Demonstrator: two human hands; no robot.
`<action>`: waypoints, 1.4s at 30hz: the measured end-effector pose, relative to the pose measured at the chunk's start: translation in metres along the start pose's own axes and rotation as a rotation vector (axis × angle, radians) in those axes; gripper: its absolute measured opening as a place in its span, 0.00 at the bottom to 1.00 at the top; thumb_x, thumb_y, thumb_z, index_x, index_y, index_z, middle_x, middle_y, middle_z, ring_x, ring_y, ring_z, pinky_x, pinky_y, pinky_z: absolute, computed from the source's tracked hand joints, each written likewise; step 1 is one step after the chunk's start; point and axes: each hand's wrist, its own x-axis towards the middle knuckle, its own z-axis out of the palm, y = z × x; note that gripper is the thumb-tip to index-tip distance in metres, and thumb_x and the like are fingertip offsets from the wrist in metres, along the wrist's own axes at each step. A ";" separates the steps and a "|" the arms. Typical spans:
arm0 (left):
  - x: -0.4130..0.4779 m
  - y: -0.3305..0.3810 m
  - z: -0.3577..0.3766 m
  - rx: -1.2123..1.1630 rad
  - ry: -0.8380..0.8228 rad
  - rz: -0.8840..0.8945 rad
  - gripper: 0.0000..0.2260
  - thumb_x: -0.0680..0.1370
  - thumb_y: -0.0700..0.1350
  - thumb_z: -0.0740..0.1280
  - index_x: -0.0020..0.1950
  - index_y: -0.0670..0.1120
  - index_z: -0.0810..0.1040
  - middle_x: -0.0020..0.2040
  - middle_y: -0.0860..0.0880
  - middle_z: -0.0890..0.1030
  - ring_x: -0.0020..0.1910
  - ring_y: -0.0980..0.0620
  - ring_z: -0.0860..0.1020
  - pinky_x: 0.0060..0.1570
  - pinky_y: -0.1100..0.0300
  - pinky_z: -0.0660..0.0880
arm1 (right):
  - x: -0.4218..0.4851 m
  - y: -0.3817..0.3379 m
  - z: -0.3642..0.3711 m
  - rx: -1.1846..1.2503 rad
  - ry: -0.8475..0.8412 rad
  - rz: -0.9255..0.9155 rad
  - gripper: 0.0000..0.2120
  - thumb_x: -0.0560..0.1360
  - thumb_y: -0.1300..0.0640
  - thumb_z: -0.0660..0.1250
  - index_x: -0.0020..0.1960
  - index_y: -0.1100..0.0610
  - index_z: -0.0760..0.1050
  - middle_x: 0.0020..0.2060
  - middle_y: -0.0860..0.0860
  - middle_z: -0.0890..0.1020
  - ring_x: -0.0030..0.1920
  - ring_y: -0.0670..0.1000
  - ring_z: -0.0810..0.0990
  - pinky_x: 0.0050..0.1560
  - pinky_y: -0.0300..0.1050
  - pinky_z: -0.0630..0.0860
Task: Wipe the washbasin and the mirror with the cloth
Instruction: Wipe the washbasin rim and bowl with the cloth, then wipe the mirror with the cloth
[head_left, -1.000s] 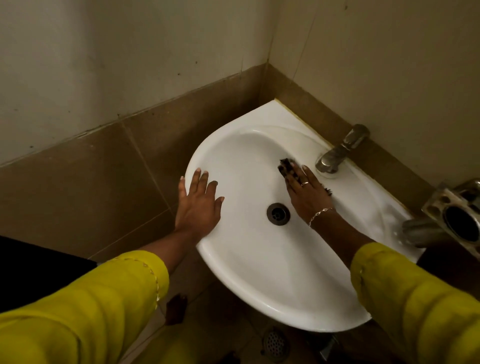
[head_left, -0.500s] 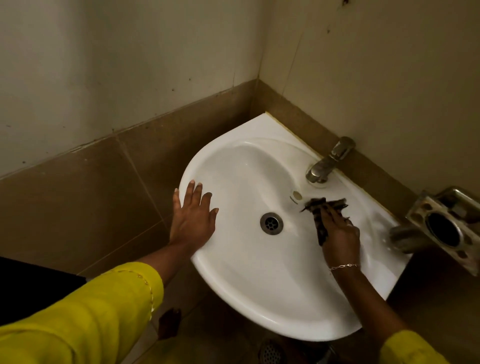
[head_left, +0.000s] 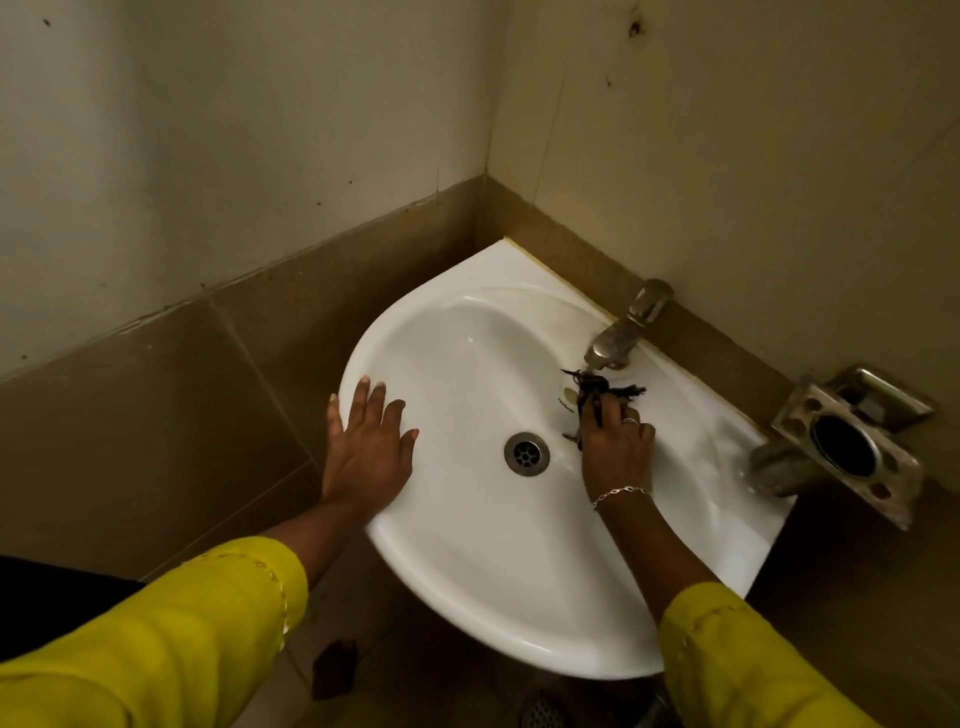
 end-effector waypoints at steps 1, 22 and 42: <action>0.000 0.000 0.000 0.001 0.005 0.000 0.21 0.74 0.50 0.55 0.61 0.40 0.74 0.67 0.36 0.70 0.72 0.39 0.61 0.69 0.37 0.50 | -0.001 -0.003 -0.005 -0.009 -0.006 -0.006 0.24 0.57 0.69 0.77 0.53 0.64 0.79 0.47 0.62 0.80 0.39 0.63 0.80 0.36 0.52 0.77; -0.006 0.017 -0.021 0.013 0.091 0.150 0.16 0.73 0.49 0.57 0.57 0.44 0.75 0.57 0.41 0.79 0.69 0.39 0.65 0.63 0.30 0.51 | -0.053 -0.004 -0.093 1.870 -0.312 0.663 0.28 0.65 0.82 0.51 0.55 0.63 0.76 0.45 0.55 0.82 0.45 0.55 0.80 0.42 0.48 0.77; 0.075 0.124 -0.232 -1.226 -0.414 0.273 0.07 0.76 0.45 0.66 0.52 0.45 0.76 0.51 0.46 0.80 0.54 0.47 0.78 0.58 0.48 0.74 | -0.017 0.006 -0.237 1.813 -0.097 0.463 0.08 0.77 0.58 0.59 0.52 0.56 0.76 0.51 0.54 0.80 0.52 0.53 0.77 0.48 0.48 0.75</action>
